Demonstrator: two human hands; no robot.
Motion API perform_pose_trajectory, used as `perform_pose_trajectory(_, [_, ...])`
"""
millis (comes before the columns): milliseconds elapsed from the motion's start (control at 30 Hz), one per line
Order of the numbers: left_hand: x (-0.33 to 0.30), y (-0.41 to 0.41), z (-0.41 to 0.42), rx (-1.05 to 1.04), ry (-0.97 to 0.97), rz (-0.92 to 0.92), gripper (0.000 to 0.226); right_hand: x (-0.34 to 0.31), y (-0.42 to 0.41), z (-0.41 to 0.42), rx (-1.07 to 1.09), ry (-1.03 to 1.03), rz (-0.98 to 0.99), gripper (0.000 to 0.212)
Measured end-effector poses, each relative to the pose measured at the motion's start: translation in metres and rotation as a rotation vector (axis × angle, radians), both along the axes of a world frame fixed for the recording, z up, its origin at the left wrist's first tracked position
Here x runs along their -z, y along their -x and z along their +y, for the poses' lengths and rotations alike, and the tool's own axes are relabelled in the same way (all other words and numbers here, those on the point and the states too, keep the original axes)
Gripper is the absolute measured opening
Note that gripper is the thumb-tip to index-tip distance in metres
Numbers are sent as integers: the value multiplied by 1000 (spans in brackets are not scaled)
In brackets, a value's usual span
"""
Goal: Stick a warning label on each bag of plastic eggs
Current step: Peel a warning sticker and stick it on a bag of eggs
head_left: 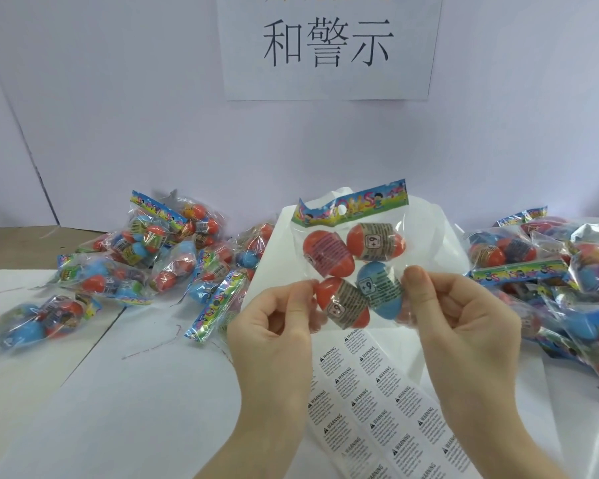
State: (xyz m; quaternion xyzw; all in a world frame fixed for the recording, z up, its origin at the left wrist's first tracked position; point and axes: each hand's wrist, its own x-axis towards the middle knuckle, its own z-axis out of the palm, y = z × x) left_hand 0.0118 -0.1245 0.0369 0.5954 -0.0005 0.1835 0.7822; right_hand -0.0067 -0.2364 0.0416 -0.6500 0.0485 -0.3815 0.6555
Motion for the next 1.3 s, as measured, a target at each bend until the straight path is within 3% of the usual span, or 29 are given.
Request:
perform_pose_trajectory(367, [0,1,2,10,-72,-36,33,-1,1,-1,-61,-65,53,23])
perform_pose_trajectory(567, [-1,5,-1,112,-176,-66,15,-3,1,-3,-417,-145,173,41])
perform_pose_trajectory(767, [-4,4,1,317,-161,68,65,-8,5,-5,-556,-152,232,33])
perform_pose_trajectory(867, [-9,4,4,431,-135,35,36,-9,5,-5,-548,-122,240,33])
perform_pose_trajectory(1000, [-13,1,9,478,-71,29,35,-11,6,-8,-572,-96,192,31])
perform_pose_trajectory(1100, [-17,0,13,501,-188,7,29,-16,7,-14,-622,-30,179,40])
perform_pose_trajectory(1167, [-18,0,16,546,-300,17,29,-16,6,-21,-582,-83,186,60])
perform_pose_trajectory(1300, [-16,-2,19,586,-526,56,33,-20,6,-29,-482,1,236,48])
